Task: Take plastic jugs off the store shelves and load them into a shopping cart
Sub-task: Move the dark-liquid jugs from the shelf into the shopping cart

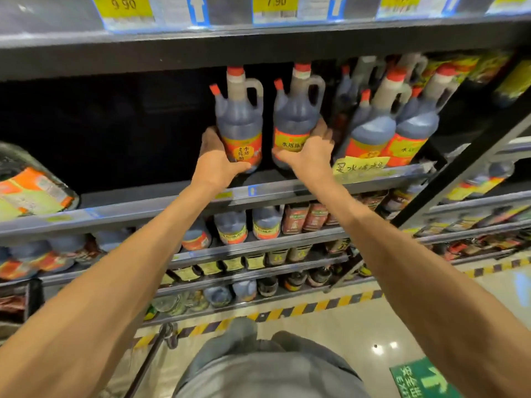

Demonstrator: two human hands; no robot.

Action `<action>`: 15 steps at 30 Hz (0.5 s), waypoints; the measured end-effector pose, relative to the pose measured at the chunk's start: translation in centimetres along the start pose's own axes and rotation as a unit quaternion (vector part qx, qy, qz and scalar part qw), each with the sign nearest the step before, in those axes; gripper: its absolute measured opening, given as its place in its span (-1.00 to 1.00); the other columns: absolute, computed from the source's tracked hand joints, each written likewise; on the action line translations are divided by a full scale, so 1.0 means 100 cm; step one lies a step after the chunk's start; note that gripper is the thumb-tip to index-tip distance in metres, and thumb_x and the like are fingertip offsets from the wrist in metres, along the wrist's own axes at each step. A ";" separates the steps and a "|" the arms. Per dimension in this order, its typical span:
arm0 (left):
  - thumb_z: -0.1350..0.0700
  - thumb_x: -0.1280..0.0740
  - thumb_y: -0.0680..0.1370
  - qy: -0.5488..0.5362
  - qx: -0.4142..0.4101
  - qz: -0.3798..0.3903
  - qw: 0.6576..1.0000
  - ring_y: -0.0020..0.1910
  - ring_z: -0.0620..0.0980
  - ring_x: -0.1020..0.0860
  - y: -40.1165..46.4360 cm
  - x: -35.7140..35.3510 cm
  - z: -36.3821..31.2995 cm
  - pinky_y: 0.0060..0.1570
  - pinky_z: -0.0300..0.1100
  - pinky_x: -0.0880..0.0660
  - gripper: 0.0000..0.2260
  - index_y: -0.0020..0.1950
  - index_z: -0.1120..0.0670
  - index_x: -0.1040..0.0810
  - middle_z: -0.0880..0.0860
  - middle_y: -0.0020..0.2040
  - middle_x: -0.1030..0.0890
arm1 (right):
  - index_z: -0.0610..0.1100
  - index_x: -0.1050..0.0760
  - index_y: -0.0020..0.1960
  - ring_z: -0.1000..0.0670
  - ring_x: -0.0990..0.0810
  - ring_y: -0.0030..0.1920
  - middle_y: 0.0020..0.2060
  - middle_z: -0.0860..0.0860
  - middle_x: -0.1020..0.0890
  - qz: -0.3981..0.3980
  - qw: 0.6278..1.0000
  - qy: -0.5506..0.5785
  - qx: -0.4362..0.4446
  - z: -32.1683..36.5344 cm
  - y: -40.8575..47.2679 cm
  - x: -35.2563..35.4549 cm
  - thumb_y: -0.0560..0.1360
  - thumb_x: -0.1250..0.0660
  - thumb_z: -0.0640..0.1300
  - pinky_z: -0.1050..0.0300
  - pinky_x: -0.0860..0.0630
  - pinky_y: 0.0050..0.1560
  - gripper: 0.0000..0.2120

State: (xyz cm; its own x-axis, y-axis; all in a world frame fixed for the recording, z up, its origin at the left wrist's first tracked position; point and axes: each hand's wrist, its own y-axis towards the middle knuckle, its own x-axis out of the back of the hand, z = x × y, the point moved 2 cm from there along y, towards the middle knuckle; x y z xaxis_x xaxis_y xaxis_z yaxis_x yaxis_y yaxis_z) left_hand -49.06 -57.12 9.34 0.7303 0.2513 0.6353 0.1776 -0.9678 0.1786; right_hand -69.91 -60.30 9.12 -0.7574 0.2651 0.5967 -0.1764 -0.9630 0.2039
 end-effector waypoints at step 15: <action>0.09 -0.65 0.32 -0.013 0.039 -0.040 0.998 0.28 0.13 -0.51 0.046 -0.043 -0.025 0.17 -0.07 -0.48 -0.26 0.34 0.20 -0.32 0.16 0.31 -0.45 | -0.26 -0.03 0.62 -0.26 -0.42 0.41 0.45 -0.24 -0.41 -0.071 0.996 -0.033 -0.030 0.003 0.036 -0.023 0.43 -0.57 -0.05 -0.09 -0.38 0.43 -0.01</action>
State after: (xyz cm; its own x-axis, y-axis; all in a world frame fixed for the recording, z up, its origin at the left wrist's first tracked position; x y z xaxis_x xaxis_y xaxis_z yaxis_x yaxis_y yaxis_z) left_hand -53.01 -62.66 9.31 0.7281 0.3275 0.6021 0.2852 -0.9436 0.1684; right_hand -68.64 -64.39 8.72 -0.6791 0.4005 0.6152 -0.3185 -0.9158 0.2445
